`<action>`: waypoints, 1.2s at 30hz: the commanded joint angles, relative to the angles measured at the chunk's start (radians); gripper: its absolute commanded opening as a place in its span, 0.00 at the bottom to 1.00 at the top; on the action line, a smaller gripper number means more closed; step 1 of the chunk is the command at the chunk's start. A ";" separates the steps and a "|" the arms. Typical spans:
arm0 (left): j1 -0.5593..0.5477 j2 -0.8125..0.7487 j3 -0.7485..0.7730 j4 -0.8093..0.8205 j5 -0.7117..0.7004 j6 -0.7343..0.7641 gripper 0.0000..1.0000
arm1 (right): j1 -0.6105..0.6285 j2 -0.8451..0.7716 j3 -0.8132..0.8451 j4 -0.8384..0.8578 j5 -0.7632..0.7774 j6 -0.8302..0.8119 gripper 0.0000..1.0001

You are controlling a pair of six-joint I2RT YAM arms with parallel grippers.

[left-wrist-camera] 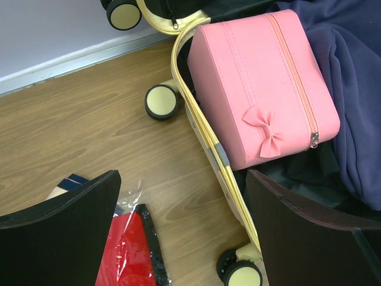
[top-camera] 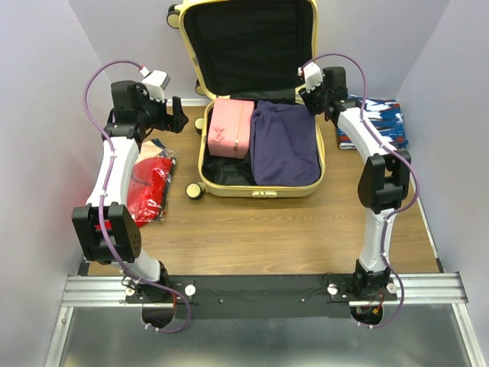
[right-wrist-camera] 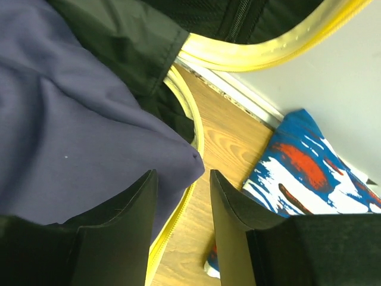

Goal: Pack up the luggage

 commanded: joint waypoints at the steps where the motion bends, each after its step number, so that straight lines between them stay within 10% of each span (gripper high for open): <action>1: 0.007 0.014 0.031 -0.007 -0.013 0.006 0.96 | 0.001 0.008 0.023 0.050 0.075 0.007 0.48; 25: 0.009 0.085 0.072 -0.015 -0.010 0.022 0.96 | 0.043 0.229 -0.064 0.047 0.060 -0.031 0.50; 36: 0.013 0.076 0.087 -0.018 0.007 0.035 0.96 | 0.041 0.013 -0.051 0.042 0.080 -0.023 0.62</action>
